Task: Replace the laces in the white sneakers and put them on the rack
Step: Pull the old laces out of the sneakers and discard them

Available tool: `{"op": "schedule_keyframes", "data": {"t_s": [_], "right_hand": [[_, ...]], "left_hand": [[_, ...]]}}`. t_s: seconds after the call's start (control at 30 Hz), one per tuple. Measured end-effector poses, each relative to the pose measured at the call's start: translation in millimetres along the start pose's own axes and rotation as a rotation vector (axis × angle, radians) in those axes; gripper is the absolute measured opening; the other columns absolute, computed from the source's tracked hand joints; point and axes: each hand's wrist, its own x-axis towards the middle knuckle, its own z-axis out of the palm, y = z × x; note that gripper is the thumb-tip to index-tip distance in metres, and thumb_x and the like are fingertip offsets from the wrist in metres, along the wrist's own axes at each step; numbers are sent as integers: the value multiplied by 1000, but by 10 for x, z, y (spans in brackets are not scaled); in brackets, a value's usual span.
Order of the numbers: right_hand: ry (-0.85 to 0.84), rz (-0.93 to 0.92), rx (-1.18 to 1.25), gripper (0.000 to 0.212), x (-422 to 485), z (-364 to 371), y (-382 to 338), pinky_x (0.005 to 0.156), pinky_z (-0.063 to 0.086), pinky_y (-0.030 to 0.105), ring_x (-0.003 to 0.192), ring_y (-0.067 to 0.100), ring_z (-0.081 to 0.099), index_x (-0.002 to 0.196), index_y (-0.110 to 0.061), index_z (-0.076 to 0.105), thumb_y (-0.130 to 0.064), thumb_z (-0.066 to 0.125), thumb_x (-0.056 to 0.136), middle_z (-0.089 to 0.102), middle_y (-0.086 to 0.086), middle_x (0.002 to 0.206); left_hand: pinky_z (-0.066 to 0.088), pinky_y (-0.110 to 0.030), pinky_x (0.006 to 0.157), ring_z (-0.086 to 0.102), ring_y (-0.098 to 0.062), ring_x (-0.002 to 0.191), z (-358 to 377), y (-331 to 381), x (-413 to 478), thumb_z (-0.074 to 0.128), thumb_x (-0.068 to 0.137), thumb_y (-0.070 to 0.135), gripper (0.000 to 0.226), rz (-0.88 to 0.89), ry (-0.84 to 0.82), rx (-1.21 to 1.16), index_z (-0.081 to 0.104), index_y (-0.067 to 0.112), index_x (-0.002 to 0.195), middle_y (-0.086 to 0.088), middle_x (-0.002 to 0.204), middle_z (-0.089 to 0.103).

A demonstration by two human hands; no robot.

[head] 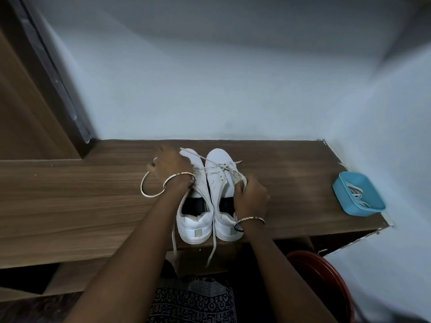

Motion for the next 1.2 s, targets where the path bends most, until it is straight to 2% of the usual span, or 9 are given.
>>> {"op": "schedule_keyframes", "data": {"t_s": [0.2, 0.27, 0.37, 0.43, 0.57, 0.77, 0.87, 0.97, 1.2], "right_hand": [[14, -7, 19, 15, -3, 24, 4, 66, 39, 37, 79, 40, 63, 97, -5, 61, -18, 54, 93, 67, 17, 82], [14, 2, 19, 14, -1, 24, 4, 65, 35, 35, 80, 40, 63, 97, -5, 61, -17, 54, 93, 67, 17, 84], [15, -5, 25, 13, -4, 28, 3, 64, 36, 36, 79, 41, 62, 94, -5, 60, -17, 55, 92, 67, 17, 83], [17, -9, 21, 14, -5, 30, 6, 63, 35, 36, 78, 41, 62, 94, -5, 60, -17, 54, 92, 67, 17, 82], [8, -10, -9, 15, 1, 33, 13, 64, 34, 36, 79, 40, 62, 94, -4, 59, -18, 53, 93, 66, 17, 84], [12, 3, 3, 17, 4, 58, 20, 65, 41, 37, 78, 38, 63, 92, -5, 60, -21, 53, 93, 67, 15, 83], [16, 1, 6, 17, 7, 60, 40, 63, 35, 32, 78, 37, 63, 95, -6, 60, -21, 53, 94, 67, 13, 83], [25, -11, 15, 17, 6, 63, 40, 64, 41, 35, 78, 37, 64, 99, -7, 62, -21, 53, 93, 68, 13, 84], [32, -2, 43, 14, 10, 90, 48, 65, 48, 39, 76, 37, 64, 94, -8, 60, -21, 54, 92, 67, 13, 82]], "left_hand": [[37, -48, 97, 55, -40, 117, -153, -189, 16, 41, 100, 18, 30, -270, 94, -225, 47, -1, 123, -19, 126, 56], [35, -48, 97, 55, -38, 115, -109, -217, -64, 47, 94, 15, 26, -139, 102, -142, 52, 7, 118, -17, 120, 60], [33, -46, 96, 53, -32, 113, 13, -168, -192, 57, 88, 21, 23, 286, 113, 19, 62, 21, 110, -8, 117, 61], [34, -44, 94, 54, -30, 112, 78, -40, -257, 56, 91, 29, 19, 472, -12, 16, 65, 26, 107, -3, 112, 65], [30, -42, 93, 55, -25, 112, 207, 173, -339, 54, 94, 40, 23, 603, -249, 75, 67, 35, 112, 2, 107, 68], [26, -44, 98, 60, -22, 102, 244, 239, -298, 56, 92, 27, 17, 623, -206, 212, 71, 30, 99, -1, 94, 69], [30, -45, 95, 61, -27, 98, 227, 215, -295, 53, 89, 19, 14, 562, -148, 220, 64, 21, 97, -2, 94, 67], [34, -44, 92, 63, -34, 99, 165, 97, -236, 51, 90, 23, 17, 355, -83, 147, 59, 15, 103, -10, 99, 68], [45, -47, 82, 61, -45, 100, -52, -373, 10, 45, 97, 21, 25, -102, 57, -280, 58, 1, 103, -25, 105, 66]]}}
